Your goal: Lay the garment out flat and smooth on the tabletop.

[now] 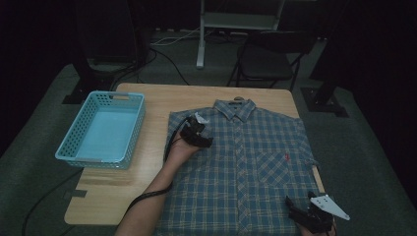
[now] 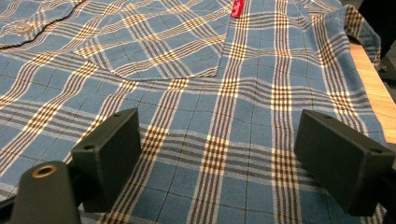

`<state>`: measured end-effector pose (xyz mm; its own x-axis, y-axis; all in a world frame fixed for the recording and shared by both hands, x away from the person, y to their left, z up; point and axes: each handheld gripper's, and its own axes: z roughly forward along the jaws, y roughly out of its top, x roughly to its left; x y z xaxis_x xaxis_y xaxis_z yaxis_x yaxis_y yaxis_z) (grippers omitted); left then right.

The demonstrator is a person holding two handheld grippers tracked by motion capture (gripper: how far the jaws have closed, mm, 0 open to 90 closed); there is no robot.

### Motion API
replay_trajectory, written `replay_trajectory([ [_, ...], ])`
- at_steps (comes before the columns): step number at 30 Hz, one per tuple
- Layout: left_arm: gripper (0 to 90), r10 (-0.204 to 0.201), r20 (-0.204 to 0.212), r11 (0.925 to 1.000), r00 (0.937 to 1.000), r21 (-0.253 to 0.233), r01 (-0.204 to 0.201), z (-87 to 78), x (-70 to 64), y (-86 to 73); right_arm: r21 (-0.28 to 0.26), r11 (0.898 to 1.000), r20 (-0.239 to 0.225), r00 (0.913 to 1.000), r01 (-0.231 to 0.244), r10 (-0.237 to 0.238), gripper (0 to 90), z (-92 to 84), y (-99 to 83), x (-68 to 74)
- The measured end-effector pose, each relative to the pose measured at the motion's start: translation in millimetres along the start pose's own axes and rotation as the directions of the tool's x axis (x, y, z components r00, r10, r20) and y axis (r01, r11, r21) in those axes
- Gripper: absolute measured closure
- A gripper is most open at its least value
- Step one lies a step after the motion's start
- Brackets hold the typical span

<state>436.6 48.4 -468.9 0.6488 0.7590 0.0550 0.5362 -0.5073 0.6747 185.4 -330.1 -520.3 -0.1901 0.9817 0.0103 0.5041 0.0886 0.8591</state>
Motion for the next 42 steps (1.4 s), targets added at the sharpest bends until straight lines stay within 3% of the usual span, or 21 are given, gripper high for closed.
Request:
replay_trajectory([
  [3,42.7,0.013,0.002,0.9997,0.9999,0.022,-0.013,7.0,3.5,-6.1,0.000,1.000,-0.001,1.0000,0.001,-0.001,14.0,0.2,0.1,-0.2],
  [4,45.5,0.007,0.015,0.9999,0.9999,0.009,-0.007,7.5,4.6,-7.5,0.000,1.000,-0.001,1.0000,0.001,-0.001,14.0,0.2,0.1,-0.3],
  [6,50.1,-0.015,0.015,0.9999,0.9998,0.001,0.015,6.9,7.8,-8.9,0.000,1.000,-0.001,1.0000,0.000,0.000,14.0,0.2,0.1,-0.2],
  [13,80.0,-0.078,-0.008,0.9969,0.9969,-0.012,0.078,5.7,19.4,-9.9,0.001,1.000,0.001,1.0000,-0.001,0.001,14.0,0.2,0.3,0.0],
  [15,83.4,-0.100,0.001,0.9948,0.9950,-0.019,0.100,3.3,22.9,-9.8,0.001,1.000,0.001,1.0000,0.000,0.000,14.0,0.3,0.3,-0.1],
  [20,84.8,-0.126,-0.041,0.9892,0.9913,-0.081,0.122,-16.0,32.3,-4.8,0.000,1.000,0.000,1.0000,0.001,-0.001,14.0,0.3,0.3,-0.3],
  [23,84.8,-0.158,-0.079,0.9808,0.9843,-0.128,0.147,-40.5,47.6,-2.3,0.001,1.000,0.001,1.0000,0.000,0.000,14.0,0.3,0.3,-0.3],
  [26,84.8,-0.164,-0.106,0.9778,0.9806,-0.149,0.148,-60.7,59.3,-0.9,0.000,1.000,0.002,1.0000,0.000,0.000,14.1,0.5,0.4,-0.3],
  [30,84.7,-0.188,-0.152,0.9718,0.9703,-0.172,0.162,-86.3,76.6,-2.5,0.001,1.000,0.003,1.0000,-0.001,0.001,14.0,0.5,0.4,-0.1],
  [33,84.6,-0.212,-0.194,0.9676,0.9578,-0.179,0.178,-103.7,90.9,-9.0,0.001,1.000,0.003,1.0000,-0.002,0.002,14.0,0.5,0.5,-0.1],
  [35,84.6,-0.246,-0.215,0.9587,0.9452,-0.197,0.205,-115.7,101.5,-15.6,0.001,1.000,0.004,1.0000,-0.002,0.002,14.0,0.6,0.5,0.0],
  [38,84.4,-0.307,-0.243,0.9406,0.9199,-0.224,0.255,-134.3,117.1,-27.6,0.001,1.000,0.004,1.0000,-0.002,0.002,14.1,0.6,0.5,0.0],
  [42,63.9,-0.390,-0.268,0.9114,0.8807,-0.248,0.329,-154.7,132.6,-46.0,0.001,1.000,0.004,1.0000,-0.002,0.002,14.0,0.6,0.6,0.0],
])
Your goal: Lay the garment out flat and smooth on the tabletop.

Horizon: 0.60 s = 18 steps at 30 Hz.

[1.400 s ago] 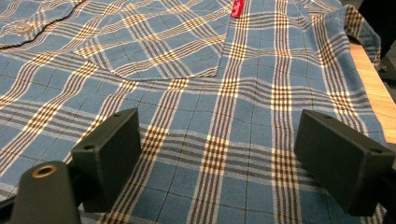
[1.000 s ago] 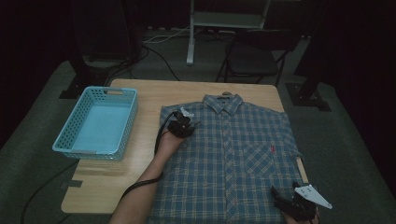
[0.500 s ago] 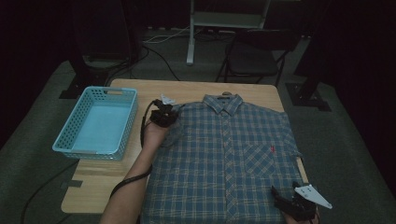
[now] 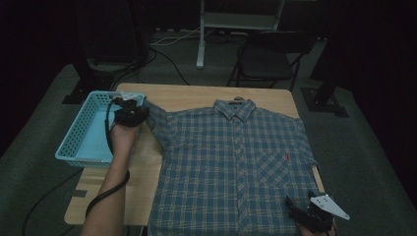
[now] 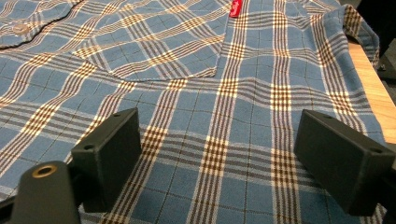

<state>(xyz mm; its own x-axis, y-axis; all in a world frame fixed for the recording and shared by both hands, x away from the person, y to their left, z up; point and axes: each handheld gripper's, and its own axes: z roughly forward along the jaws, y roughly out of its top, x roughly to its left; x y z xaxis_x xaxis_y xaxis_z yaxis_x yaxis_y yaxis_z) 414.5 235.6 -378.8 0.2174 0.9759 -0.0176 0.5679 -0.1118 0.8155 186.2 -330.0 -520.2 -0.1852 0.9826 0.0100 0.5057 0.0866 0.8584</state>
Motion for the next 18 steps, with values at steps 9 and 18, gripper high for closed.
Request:
replay_trajectory([
  [9,29.8,-0.019,0.021,0.9994,0.9996,0.030,0.019,-20.4,9.0,-27.1,-0.001,1.000,0.004,1.0000,-0.003,0.003,14.0,0.4,0.0,0.2],
  [18,19.3,-0.037,0.113,0.9989,0.9929,-0.024,0.040,-36.0,-0.4,-55.5,-0.003,1.000,0.004,1.0000,-0.004,0.004,14.0,0.4,-0.2,0.3],
])
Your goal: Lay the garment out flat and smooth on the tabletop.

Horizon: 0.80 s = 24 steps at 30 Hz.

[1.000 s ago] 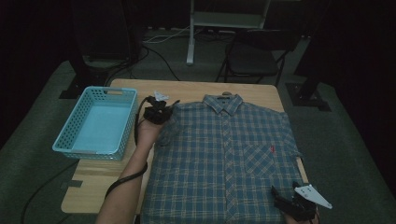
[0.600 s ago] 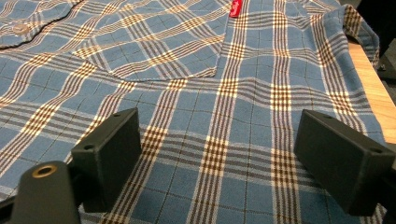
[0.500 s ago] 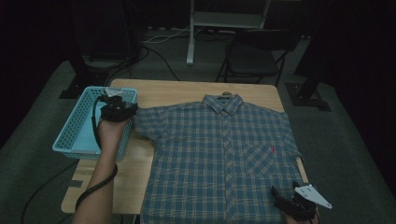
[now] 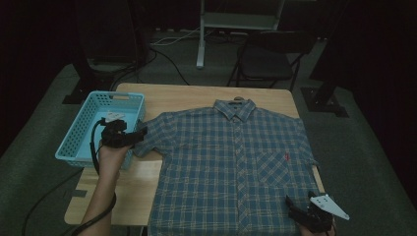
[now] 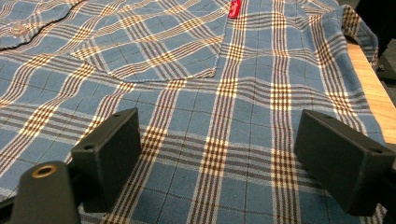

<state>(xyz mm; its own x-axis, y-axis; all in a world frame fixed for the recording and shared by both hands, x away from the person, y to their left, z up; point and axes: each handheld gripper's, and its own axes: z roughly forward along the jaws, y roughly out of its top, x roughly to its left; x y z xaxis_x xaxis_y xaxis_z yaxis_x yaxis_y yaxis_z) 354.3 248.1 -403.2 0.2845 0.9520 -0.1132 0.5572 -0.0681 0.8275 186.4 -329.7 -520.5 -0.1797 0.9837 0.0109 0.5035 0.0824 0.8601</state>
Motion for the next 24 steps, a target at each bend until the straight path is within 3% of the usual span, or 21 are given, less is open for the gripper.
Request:
replay_trajectory([
  [6,18.3,0.016,0.009,0.9989,0.9998,-0.045,-0.016,-17.9,-7.2,-14.3,-0.001,1.000,0.000,1.0000,0.000,0.000,14.0,-0.1,-0.2,0.1],
  [7,11.4,0.018,0.010,0.9988,0.9998,-0.046,-0.017,-20.5,-7.8,-16.3,-0.001,1.000,0.000,1.0000,0.000,0.000,14.0,-0.1,-0.2,0.1],
  [18,11.2,0.051,-0.003,0.9948,0.9987,-0.088,-0.051,-50.1,-16.1,-44.4,0.000,1.000,-0.001,1.0000,0.001,-0.001,14.0,-0.2,-0.2,-0.1],
  [24,11.2,0.049,-0.023,0.9934,0.9985,-0.103,-0.051,-61.4,-28.0,-64.3,-0.001,1.000,0.000,1.0000,0.000,0.000,14.0,-0.2,-0.2,0.0],
])
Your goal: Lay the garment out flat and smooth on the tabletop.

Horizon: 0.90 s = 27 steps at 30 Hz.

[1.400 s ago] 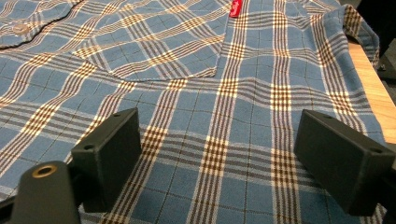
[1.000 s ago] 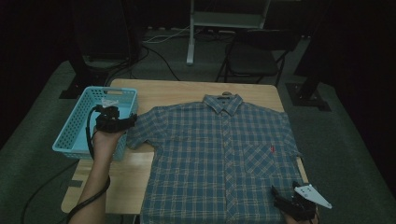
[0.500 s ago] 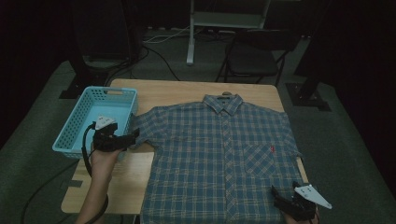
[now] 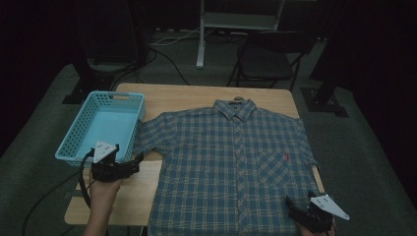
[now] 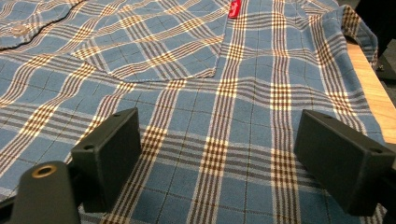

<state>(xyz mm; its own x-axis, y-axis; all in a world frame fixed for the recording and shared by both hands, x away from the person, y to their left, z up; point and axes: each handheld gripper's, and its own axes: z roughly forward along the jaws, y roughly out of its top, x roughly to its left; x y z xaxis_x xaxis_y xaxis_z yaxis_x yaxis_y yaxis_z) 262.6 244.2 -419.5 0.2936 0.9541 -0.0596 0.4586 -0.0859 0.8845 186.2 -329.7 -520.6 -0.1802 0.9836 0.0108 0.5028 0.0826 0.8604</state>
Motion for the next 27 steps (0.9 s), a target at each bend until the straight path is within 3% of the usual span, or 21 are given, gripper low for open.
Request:
replay_trajectory([
  [7,11.2,0.018,-0.013,0.9997,0.9998,0.015,-0.018,-5.7,-14.9,-24.5,0.000,1.000,-0.001,1.0000,0.000,0.000,14.0,0.0,0.0,-0.1],
  [9,11.2,0.013,-0.016,0.9994,0.9998,0.033,-0.012,-5.9,-18.4,-31.6,0.000,1.000,0.000,1.0000,0.000,0.000,14.0,0.0,-0.1,0.0],
  [11,11.2,0.032,-0.020,0.9982,0.9993,0.052,-0.031,-6.9,-22.7,-38.5,-0.001,1.000,0.000,1.0000,0.000,0.000,14.0,-0.1,-0.2,0.0],
  [14,11.2,0.039,-0.005,0.9970,0.9992,0.066,-0.039,-8.3,-27.4,-48.1,-0.003,1.000,0.000,1.0000,0.002,-0.002,14.0,-0.1,-0.4,-0.1],
  [19,11.2,0.050,0.000,0.9973,0.9988,0.055,-0.050,-10.9,-31.5,-63.3,-0.005,1.000,0.001,1.0000,0.001,-0.001,14.0,-0.1,-0.7,0.0],
  [22,11.2,0.036,-0.033,0.9981,0.9988,0.051,-0.034,-13.6,-36.1,-72.4,-0.006,1.000,0.001,1.0000,0.001,-0.001,14.0,-0.1,-0.8,0.0],
  [25,11.2,0.067,-0.068,0.9974,0.9954,0.030,-0.065,-16.2,-42.3,-81.3,-0.007,1.000,0.002,1.0000,0.002,-0.002,14.0,-0.1,-0.9,0.0],
  [27,11.2,0.064,-0.073,0.9975,0.9953,0.033,-0.061,-16.4,-44.7,-87.2,-0.007,1.000,0.002,1.0000,0.002,-0.002,14.0,-0.2,-0.9,0.1],
])
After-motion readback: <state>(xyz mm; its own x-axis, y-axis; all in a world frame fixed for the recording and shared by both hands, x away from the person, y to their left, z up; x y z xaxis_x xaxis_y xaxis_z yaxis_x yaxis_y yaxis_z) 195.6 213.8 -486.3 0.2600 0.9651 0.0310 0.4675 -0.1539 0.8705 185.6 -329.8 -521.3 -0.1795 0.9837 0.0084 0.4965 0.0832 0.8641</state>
